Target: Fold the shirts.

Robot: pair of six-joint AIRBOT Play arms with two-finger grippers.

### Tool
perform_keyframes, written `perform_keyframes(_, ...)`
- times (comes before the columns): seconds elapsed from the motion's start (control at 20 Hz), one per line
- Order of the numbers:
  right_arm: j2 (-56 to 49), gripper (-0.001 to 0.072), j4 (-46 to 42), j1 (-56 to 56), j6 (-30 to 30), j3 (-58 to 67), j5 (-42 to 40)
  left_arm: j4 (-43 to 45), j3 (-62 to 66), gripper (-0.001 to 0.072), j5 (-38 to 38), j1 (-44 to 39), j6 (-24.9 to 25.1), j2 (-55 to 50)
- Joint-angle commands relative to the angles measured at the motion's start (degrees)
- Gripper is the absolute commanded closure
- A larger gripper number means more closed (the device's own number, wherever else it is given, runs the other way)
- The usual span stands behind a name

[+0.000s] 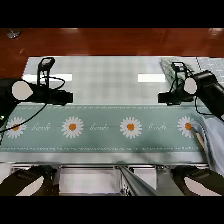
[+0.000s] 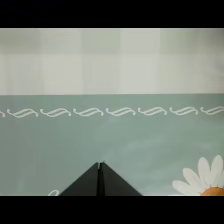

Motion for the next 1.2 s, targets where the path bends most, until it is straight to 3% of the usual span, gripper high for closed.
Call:
perform_keyframes(0.0,-0.02,0.0685,-0.39,0.02,0.00,-0.02,-6.80,0.00,0.00,0.0687,2.78,-0.02,0.02,-0.07)
perform_keyframes(0.1,-0.02,0.0685,-1.36,0.02,-0.07,-0.02,-11.58,0.00,0.00,0.0687,10.64,0.00,0.02,-0.59)
perform_keyframes(0.2,-0.31,0.0673,-8.94,0.02,-0.04,-0.02,-18.73,2.19,0.00,0.0685,16.24,0.22,0.04,-0.85)
perform_keyframes(0.25,-0.33,0.0451,-15.17,0.00,0.07,-0.02,-22.69,5.40,0.00,0.0674,20.48,0.79,0.04,-0.87)
perform_keyframes(0.3,-0.50,0.0143,-21.42,-0.50,1.53,-0.02,-27.76,8.04,0.00,0.0465,23.82,1.66,0.00,-0.90)
perform_keyframes(0.35,-0.87,0.0080,-28.06,-1.92,5.22,0.15,-33.03,8.74,0.00,0.0037,27.17,2.78,0.00,-1.01)
perform_keyframes(0.4,-1.90,0.0081,-32.41,-4.15,9.35,1.49,-35.41,8.87,0.00,0.0000,31.39,3.98,-0.15,-1.36)
perform_keyframes(0.5,-6.38,0.0080,-31.78,-11.28,15.10,7.54,-35.43,10.62,0.00,0.0001,32.81,6.03,3.17,-1.68)
perform_keyframes(0.6,-12.50,0.0081,-23.41,-18.43,16.37,14.80,-35.21,10.64,0.00,0.0002,32.98,8.00,4.02,-2.95)
perform_keyframes(0.75,-21.38,0.0083,-12.57,-23.34,7.82,23.93,-32.48,10.64,0.00,0.0002,32.96,8.70,3.23,-5.38)
perform_keyframes(1.0,-35.98,0.0082,-11.63,-24.79,0.24,37.18,-9.01,10.64,0.00,0.0002,32.04,8.68,2.21,-7.17)
perform_keyframes(1.15,-39.98,0.0084,-8.17,-25.16,-2.12,40.00,-0.17,10.45,0.00,0.0003,30.29,8.68,0.39,-7.17)
